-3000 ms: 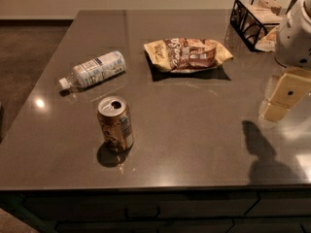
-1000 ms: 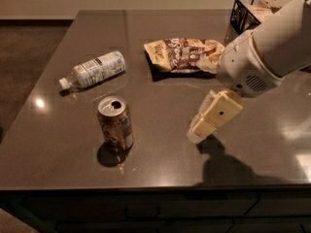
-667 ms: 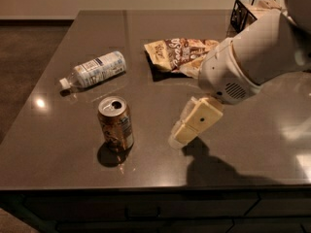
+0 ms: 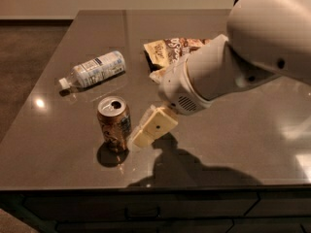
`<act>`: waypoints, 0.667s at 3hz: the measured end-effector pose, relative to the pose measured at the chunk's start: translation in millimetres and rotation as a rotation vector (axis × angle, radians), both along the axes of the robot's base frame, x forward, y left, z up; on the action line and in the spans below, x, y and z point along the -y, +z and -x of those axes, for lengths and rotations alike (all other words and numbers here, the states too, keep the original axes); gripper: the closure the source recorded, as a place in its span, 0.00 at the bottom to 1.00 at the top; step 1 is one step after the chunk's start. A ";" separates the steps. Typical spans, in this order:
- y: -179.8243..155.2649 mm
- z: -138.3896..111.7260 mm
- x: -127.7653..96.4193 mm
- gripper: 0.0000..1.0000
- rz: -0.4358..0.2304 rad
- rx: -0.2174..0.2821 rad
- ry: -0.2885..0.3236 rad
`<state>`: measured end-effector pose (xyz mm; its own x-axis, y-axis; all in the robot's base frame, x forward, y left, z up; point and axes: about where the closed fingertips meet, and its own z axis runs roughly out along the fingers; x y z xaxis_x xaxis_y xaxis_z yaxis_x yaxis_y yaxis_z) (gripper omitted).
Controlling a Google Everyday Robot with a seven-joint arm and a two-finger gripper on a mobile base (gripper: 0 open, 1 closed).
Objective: Knock orange can over
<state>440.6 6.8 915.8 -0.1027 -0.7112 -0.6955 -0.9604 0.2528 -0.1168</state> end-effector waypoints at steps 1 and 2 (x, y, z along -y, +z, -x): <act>-6.0 -2.4 -27.2 0.00 -0.077 -0.008 -0.009; -7.0 -3.1 -56.6 0.01 -0.149 -0.014 -0.005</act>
Offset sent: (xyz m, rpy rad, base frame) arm 0.0079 0.0755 -0.0121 0.2097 0.0293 -0.0058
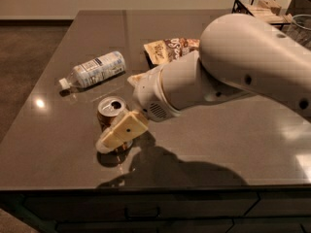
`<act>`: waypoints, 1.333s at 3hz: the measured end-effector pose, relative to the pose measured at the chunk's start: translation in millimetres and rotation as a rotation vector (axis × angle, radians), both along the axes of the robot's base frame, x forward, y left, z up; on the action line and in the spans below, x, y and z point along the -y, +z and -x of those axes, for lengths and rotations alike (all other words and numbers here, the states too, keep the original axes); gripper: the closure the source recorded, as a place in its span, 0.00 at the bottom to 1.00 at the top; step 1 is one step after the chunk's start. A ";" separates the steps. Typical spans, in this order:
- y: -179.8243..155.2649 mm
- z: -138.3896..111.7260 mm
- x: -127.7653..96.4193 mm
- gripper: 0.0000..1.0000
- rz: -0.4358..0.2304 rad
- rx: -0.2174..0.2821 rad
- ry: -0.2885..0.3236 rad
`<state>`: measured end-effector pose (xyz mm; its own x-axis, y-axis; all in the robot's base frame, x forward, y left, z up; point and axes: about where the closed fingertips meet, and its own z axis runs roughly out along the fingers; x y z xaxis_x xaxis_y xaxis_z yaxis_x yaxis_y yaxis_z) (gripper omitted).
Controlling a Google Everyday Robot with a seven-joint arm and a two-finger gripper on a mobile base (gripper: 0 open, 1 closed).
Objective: Knock orange can over
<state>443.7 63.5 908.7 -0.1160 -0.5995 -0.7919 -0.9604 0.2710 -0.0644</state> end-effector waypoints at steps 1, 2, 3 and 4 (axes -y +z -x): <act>0.9 2.1 -14.2 0.21 -0.025 0.001 0.005; -0.9 5.0 -20.6 0.44 -0.034 -0.008 0.010; 6.5 3.3 -17.0 0.68 -0.031 -0.011 0.027; 30.4 -0.1 -1.0 0.91 0.019 -0.009 0.033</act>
Offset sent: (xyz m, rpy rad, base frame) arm -0.0052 0.0258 -0.0082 0.0514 0.0332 0.0131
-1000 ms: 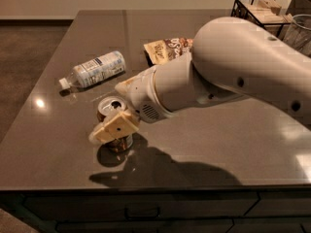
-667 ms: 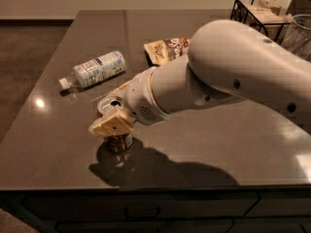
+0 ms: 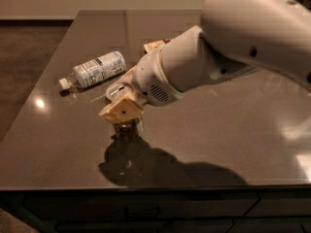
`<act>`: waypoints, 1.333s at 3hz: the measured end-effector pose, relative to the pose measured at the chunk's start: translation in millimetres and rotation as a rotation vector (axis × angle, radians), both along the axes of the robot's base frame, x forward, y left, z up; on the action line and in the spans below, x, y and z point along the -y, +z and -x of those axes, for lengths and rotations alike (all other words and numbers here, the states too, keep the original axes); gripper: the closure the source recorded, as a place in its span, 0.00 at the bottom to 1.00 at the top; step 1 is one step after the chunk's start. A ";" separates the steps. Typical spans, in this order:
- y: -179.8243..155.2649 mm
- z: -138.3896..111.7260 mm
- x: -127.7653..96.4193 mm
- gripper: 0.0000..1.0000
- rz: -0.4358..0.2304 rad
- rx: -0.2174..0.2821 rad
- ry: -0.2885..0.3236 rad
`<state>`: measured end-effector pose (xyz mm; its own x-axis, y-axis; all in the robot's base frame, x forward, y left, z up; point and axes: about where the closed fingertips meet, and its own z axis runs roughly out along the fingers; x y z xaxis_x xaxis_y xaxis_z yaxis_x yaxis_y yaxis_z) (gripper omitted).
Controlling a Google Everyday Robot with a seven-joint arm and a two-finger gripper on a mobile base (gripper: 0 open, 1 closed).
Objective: Knock orange can over
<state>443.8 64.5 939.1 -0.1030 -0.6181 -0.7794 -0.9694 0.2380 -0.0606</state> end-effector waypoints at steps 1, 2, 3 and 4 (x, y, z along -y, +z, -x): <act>20.1 -5.4 29.2 1.00 0.102 -0.019 -0.004; 24.5 -6.3 62.1 1.00 0.222 -0.045 -0.011; 17.5 -7.3 85.7 1.00 0.341 -0.074 -0.019; 0.1 -9.8 100.2 1.00 0.452 -0.116 -0.015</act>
Offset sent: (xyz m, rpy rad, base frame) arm 0.0092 -0.1081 0.0272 -0.3691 0.0856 -0.0239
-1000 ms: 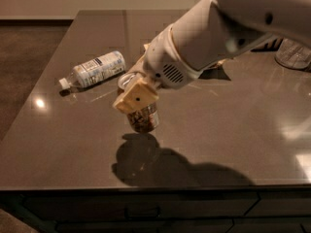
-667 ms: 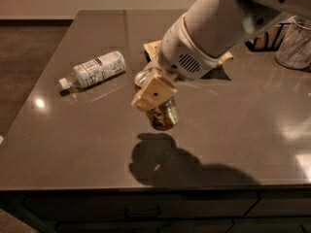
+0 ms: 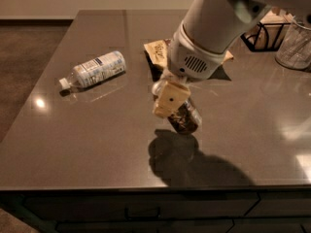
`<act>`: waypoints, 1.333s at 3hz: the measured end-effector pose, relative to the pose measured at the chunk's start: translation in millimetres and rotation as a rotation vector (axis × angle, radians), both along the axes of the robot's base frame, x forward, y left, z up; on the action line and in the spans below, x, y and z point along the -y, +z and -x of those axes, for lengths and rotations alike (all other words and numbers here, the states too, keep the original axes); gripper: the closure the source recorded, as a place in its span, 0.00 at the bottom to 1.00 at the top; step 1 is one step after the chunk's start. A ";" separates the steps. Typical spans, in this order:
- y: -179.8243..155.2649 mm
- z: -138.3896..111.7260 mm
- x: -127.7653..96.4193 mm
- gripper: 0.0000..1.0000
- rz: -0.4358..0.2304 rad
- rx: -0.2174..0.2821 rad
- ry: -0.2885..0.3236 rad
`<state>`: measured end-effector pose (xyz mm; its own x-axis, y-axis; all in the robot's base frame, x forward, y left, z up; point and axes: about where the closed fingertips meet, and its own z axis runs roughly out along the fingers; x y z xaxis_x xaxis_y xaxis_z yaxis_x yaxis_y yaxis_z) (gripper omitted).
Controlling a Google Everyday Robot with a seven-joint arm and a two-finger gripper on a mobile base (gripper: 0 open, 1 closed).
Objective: Knock orange can over
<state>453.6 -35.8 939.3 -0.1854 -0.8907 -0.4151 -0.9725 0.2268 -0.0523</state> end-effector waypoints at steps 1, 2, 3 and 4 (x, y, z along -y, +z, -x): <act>-13.5 -5.9 7.5 0.84 0.086 -0.027 0.002; -30.2 -11.2 11.2 0.59 0.172 -0.053 0.011; -44.5 -13.2 7.2 0.37 0.234 -0.070 0.035; -56.6 -13.4 1.7 0.13 0.276 -0.086 0.061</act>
Offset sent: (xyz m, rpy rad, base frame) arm 0.0178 -0.0180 -0.0518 -0.2721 0.0975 0.0216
